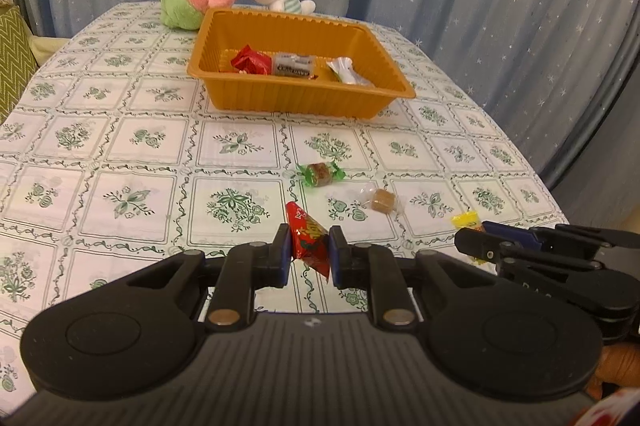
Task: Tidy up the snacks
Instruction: 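Carry both candies over the orange tray and open both grippers to drop them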
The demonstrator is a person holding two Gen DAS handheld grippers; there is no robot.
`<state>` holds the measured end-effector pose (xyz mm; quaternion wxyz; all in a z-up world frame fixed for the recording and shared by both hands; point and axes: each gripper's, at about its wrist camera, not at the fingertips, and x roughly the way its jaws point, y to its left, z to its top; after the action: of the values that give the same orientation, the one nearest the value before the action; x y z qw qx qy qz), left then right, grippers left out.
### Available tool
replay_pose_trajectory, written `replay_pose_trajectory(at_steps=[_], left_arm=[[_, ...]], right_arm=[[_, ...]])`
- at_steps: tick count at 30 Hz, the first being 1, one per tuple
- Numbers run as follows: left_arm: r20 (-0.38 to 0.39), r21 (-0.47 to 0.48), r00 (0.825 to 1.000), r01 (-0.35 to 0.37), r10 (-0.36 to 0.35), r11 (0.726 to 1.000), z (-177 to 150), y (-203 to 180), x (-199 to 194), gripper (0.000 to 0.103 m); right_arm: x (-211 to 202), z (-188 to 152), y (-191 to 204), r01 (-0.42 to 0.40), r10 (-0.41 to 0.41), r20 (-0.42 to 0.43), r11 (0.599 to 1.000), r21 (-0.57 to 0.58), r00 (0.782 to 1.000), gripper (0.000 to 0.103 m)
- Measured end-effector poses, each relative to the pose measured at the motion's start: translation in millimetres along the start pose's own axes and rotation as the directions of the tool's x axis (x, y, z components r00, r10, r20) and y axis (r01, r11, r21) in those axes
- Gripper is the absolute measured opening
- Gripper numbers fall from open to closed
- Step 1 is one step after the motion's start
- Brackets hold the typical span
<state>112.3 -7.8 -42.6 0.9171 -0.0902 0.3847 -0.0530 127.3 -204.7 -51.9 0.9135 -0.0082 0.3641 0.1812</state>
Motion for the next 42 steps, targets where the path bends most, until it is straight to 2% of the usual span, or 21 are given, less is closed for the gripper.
replay_pose_trajectory(at_steps=[12,22,31,42], left_arm=[[0.037,-0.001,0.999,0.008,-0.008,1.0,9.5,0.0,-19.9,0.017],[0.051,0.009,0.999,0.011,-0.011,1.0,27.4,5.6,-21.6,0.017],[0.072,0.045,0.997,0.003,-0.007,0.999,63.4,15.0,-8.8,0.017],[0.062,0.071,0.998,0.014,-0.018,0.997,104.7,25.3,33.7,0.017]], right_arm=[[-19.1,6.7,5.7,0.005,-0.004,0.031,1.0,-0.011,1.0,0.021],[-19.7,19.4,8.1,0.001,0.001,0.046,1.0,-0.031,0.999,0.021],[-5.1,49.2,6.6,-0.008,0.011,0.066,0.999,-0.05,0.998,0.021],[31.4,89.0,-2.2,-0.013,0.018,0.076,0.998,-0.063,0.997,0.021]])
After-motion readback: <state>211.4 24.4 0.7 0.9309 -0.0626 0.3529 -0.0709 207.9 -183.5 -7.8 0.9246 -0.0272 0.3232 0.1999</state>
